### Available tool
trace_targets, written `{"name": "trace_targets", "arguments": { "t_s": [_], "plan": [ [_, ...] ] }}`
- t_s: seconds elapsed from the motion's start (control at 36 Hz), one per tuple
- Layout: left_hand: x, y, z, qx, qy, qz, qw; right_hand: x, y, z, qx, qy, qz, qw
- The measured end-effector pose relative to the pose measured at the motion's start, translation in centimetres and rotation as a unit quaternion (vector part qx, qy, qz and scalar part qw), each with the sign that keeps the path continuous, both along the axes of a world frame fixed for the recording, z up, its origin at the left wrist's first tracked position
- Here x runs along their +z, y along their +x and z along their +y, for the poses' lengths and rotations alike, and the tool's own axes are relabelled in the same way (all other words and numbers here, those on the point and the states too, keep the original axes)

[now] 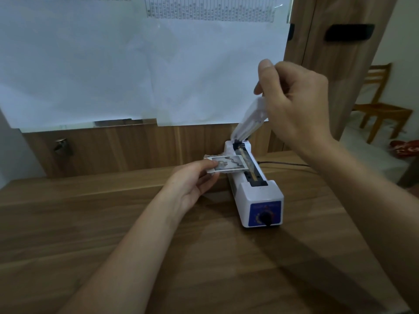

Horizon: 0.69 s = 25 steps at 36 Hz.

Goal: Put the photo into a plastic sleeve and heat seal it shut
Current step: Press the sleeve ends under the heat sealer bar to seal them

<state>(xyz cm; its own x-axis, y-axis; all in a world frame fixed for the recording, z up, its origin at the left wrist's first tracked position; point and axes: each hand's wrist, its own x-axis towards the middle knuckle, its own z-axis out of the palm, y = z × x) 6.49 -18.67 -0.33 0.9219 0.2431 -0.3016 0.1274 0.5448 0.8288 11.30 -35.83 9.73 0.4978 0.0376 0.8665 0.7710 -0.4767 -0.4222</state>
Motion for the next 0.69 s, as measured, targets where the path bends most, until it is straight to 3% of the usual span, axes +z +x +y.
{"name": "trace_targets", "arguments": {
  "t_s": [0.28,0.69],
  "plan": [
    [-0.1,0.0,0.0,-0.002,0.002,-0.003,1.0,-0.7,-0.4,-0.4,0.0,-0.023,0.04,0.999],
    [-0.5,0.3,0.3,-0.009,-0.004,-0.009,1.0,-1.5,0.1,-0.5,-0.02,-0.156,0.142,0.977]
  ]
}}
